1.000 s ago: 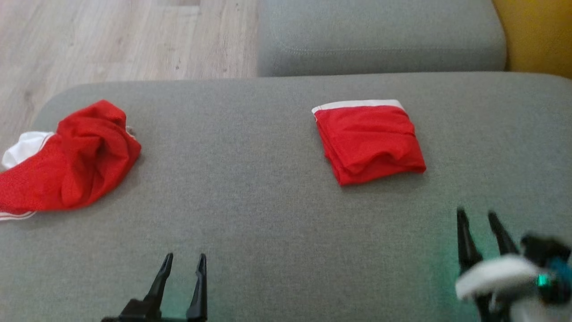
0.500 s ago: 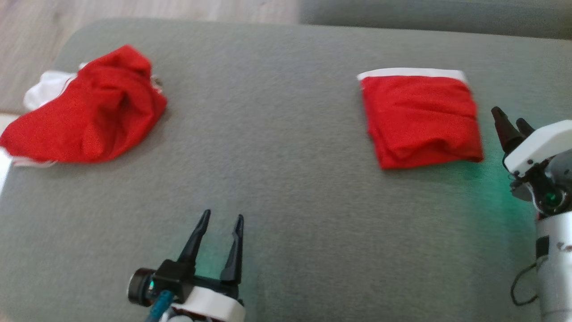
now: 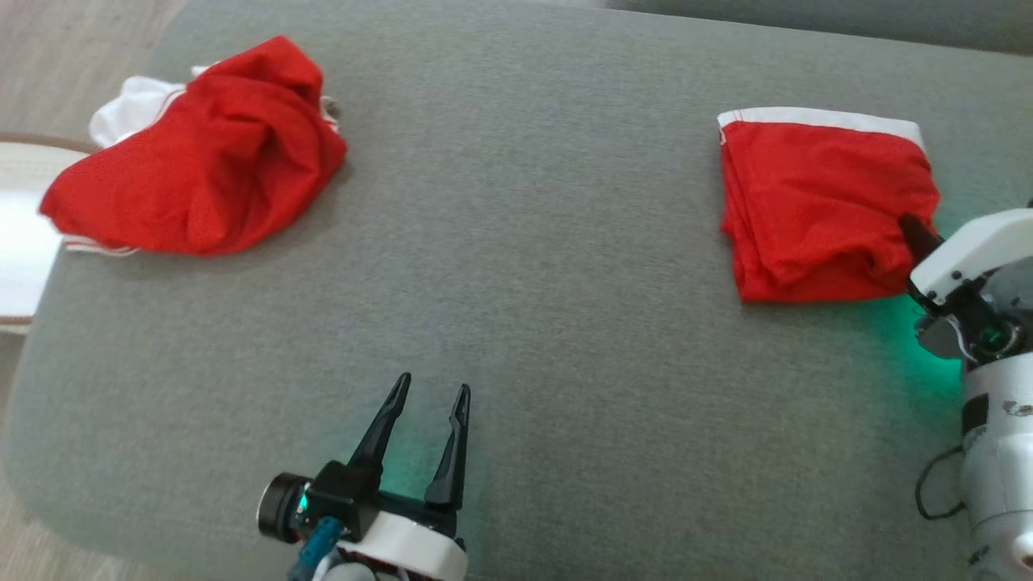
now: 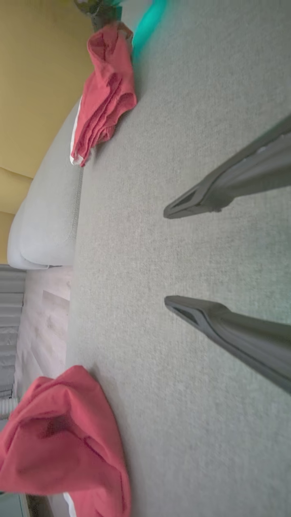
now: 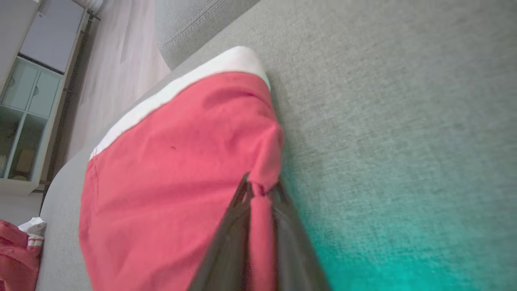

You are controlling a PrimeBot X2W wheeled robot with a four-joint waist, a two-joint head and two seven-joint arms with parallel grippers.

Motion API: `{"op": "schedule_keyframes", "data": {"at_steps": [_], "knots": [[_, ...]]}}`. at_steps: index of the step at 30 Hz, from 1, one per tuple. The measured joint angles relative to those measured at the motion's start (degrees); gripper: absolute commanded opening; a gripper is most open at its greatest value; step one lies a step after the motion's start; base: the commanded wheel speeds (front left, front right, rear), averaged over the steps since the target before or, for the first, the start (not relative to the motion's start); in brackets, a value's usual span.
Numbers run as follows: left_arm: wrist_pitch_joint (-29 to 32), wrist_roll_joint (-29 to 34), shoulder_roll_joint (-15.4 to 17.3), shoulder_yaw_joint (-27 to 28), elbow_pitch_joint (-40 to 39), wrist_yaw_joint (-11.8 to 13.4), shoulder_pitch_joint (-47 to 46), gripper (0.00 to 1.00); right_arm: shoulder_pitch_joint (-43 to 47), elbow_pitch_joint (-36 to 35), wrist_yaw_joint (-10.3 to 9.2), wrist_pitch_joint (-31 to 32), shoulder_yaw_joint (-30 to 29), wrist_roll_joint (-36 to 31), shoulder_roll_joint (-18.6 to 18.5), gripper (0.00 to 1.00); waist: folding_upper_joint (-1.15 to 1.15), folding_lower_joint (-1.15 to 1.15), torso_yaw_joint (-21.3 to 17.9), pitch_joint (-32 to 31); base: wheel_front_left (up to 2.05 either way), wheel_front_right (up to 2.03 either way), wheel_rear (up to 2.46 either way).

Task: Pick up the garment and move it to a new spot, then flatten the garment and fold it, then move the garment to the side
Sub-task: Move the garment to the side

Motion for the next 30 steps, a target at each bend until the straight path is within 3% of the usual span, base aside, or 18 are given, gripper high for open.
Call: {"op": "schedule_keyframes", "data": {"at_steps": [5,12,21,29,30], "knots": [[0.0,-0.02,0.0,-0.07,-0.21,0.46,-0.32,1.0,-1.02,-0.67,0.0,-1.87,2.61,-0.58,-0.91,0.0,0.0,0.0,-4.27,0.73,0.0,0.0,0.0],[0.0,2.49,0.0,0.77,-0.21,-0.22,-3.43,1.0,-3.49,-1.65,0.0,-2.04,1.42,-4.42,-9.99,0.0,0.0,-0.01,-11.15,3.08,0.0,0.0,0.0],[0.0,5.21,0.55,1.04,0.33,-1.16,-6.11,1.0,-7.21,-1.04,0.0,-3.14,-2.04,-14.48,-16.58,0.0,0.0,0.0,-15.76,9.06,0.0,0.0,0.0],[-0.51,5.59,1.71,1.38,-0.68,-1.11,-5.91,1.0,-9.28,-0.63,0.0,-4.64,-3.96,-24.98,-18.18,0.0,0.0,0.0,-17.23,11.87,0.0,0.0,0.0],[-0.51,5.59,1.71,1.4,-0.7,-1.11,-5.91,1.0,-9.28,-0.52,0.0,-4.88,-4.34,-26.44,-18.61,0.05,0.0,-0.01,-17.16,11.86,0.0,0.0,0.0]]}}
